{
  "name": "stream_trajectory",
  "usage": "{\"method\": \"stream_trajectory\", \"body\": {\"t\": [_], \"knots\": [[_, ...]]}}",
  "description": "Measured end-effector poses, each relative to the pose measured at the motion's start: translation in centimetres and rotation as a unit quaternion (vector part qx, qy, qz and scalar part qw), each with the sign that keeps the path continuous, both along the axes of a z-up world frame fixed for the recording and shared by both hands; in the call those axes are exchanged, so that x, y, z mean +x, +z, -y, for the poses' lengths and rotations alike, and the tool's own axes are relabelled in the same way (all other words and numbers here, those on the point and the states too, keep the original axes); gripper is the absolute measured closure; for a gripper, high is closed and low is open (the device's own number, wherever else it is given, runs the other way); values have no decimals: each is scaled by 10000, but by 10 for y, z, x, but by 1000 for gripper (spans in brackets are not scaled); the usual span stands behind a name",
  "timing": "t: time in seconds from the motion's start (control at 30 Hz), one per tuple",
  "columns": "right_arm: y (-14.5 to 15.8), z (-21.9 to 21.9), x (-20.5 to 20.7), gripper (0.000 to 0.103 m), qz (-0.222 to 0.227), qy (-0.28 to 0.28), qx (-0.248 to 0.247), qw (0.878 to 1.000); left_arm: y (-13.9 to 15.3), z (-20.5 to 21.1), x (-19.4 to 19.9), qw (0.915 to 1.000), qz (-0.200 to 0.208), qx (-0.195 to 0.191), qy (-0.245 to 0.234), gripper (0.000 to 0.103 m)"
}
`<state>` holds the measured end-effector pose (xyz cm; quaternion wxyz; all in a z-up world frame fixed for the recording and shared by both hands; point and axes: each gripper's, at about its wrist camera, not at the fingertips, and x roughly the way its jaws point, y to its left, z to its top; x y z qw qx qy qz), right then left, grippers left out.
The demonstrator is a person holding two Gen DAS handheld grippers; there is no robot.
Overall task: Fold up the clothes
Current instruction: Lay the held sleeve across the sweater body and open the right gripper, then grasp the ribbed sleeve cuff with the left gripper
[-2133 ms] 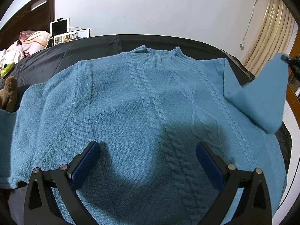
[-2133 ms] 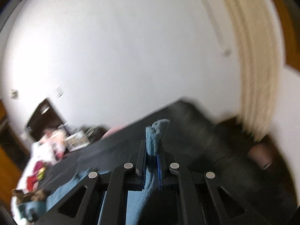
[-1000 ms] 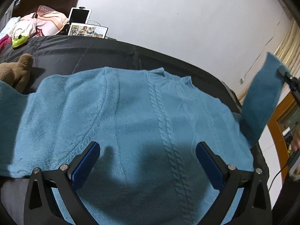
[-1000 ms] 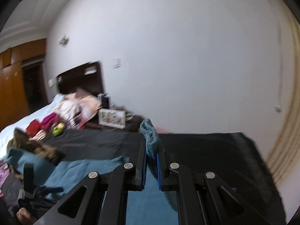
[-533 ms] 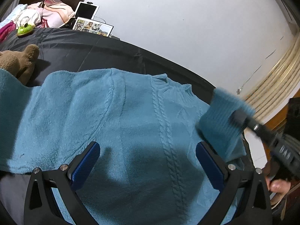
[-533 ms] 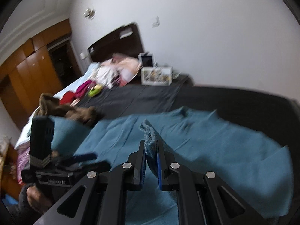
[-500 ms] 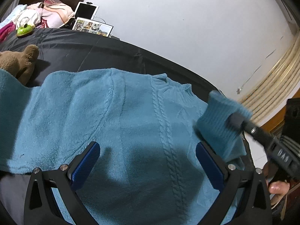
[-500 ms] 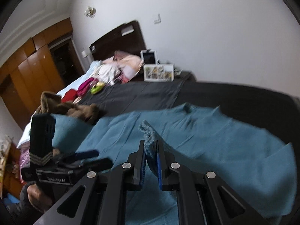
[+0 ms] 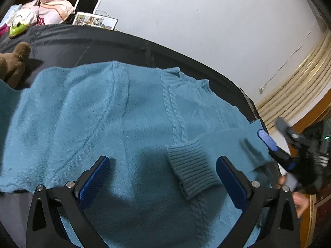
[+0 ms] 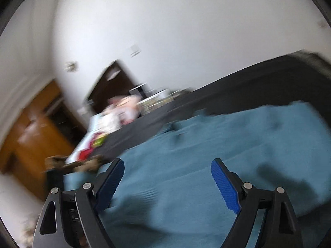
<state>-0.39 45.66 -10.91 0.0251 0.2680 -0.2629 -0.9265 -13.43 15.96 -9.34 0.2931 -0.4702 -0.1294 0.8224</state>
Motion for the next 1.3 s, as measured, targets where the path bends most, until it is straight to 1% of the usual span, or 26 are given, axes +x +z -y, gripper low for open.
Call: {"method": "stream_trajectory", "body": {"t": [0.03,0.1,0.17,0.3,0.43,0.5,0.57,0.6,0.63,0.67,0.73,0.8,0.83,0.9,0.93,0.97,1.0,1.03,1.07,1.17,1.3], "knots": [[-5,-5,1,15,34,-232,113,9997,-1,-2,-1,10000,17,22,-37,1],[-9,-15,2,15,144,-541,153,9983,-2,-5,-2,9999,53,55,-107,1],[-8,-25,6,15,90,-765,112,9970,-1,-10,-3,9997,116,60,-198,1],[8,-28,20,15,-187,-1151,420,9923,3,-25,-5,9992,140,-128,-345,1],[17,-34,31,15,-425,-1252,453,9902,1,-47,0,9960,-1,-743,-505,1],[19,-39,32,15,-451,-1278,365,9901,2,-56,3,9944,-62,-882,-583,2],[18,-45,32,15,-422,-1328,226,9900,3,-62,6,9937,-44,-898,-664,13],[16,-47,32,15,-397,-1342,144,9901,4,-64,6,9936,-3,-875,-718,16],[15,-49,32,15,-377,-1354,73,9900,5,-67,6,9934,63,-849,-770,25],[15,-49,32,15,-379,-1364,46,9899,5,-71,4,9932,130,-850,-786,26],[17,-51,34,15,-423,-1391,36,9894,4,-74,3,9931,174,-888,-740,26],[19,-52,37,15,-492,-1426,28,9885,4,-76,1,9934,181,-906,-679,29],[20,-52,39,15,-534,-1446,20,9880,4,-74,2,9937,175,-911,-631,33],[21,-55,42,15,-602,-1490,-39,9870,3,-73,1,9939,146,-961,-519,46],[22,-56,43,15,-617,-1512,-51,9866,2,-72,0,9939,137,-1000,-453,60],[22,-57,44,15,-631,-1533,-57,9861,1,-71,-1,9940,151,-1004,-402,66],[23,-58,45,15,-654,-1561,-62,9856,1,-69,-2,9945,180,-965,-374,68],[24,-59,47,15,-678,-1589,-67,9849,0,-68,-3,9950,233,-904,-355,76],[25,-60,49,15,-703,-1617,-70,9843,0,-68,-4,9954,280,-849,-347,78],[31,-69,59,15,-847,-1793,-93,9801,7,-66,-4,9965,204,-692,-411,83],[33,-94,78,15,-1059,-2169,-393,9696,40,-47,-8,9982,-260,-488,-225,83]]}}
